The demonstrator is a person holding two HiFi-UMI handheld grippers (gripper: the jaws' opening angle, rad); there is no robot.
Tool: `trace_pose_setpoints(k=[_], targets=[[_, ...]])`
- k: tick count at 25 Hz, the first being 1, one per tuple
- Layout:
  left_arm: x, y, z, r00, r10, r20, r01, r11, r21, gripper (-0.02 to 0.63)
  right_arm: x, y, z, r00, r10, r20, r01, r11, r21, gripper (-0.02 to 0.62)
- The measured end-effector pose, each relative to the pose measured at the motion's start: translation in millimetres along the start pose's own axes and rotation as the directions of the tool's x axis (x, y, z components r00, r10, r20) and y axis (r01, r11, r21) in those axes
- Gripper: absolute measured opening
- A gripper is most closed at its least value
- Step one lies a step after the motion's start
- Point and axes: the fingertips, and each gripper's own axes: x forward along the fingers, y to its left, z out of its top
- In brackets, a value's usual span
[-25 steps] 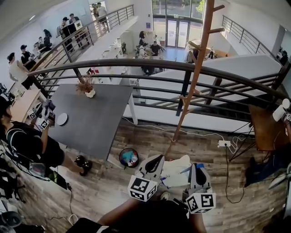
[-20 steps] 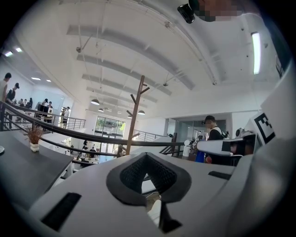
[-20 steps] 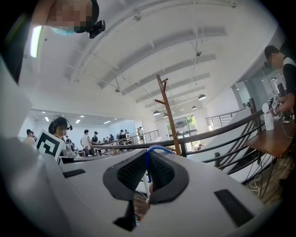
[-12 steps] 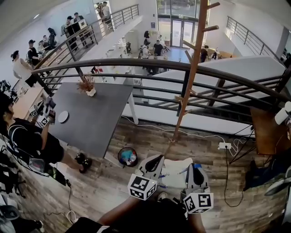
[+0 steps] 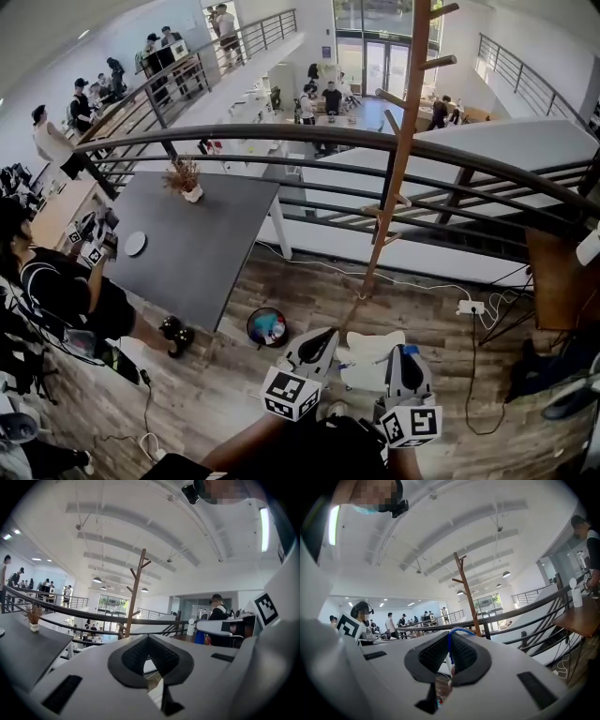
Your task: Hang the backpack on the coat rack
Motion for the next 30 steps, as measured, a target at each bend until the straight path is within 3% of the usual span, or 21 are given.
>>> trace_pose_setpoints(k=[13, 30], targets=[[50, 57, 16, 0.998, -0.069, 0.003, 0.069, 0.998, -0.013, -0.002, 65, -3, 3, 0.998, -0.060, -0.006, 0.060, 0.998, -0.033, 0.020], [98, 129, 40, 0.976, -0.218, -0.009, 0.218, 0.976, -0.001, -0.002, 140, 6, 4, 0.977, -0.215, 0.001, 0.215, 0.976, -0.022, 0.020]])
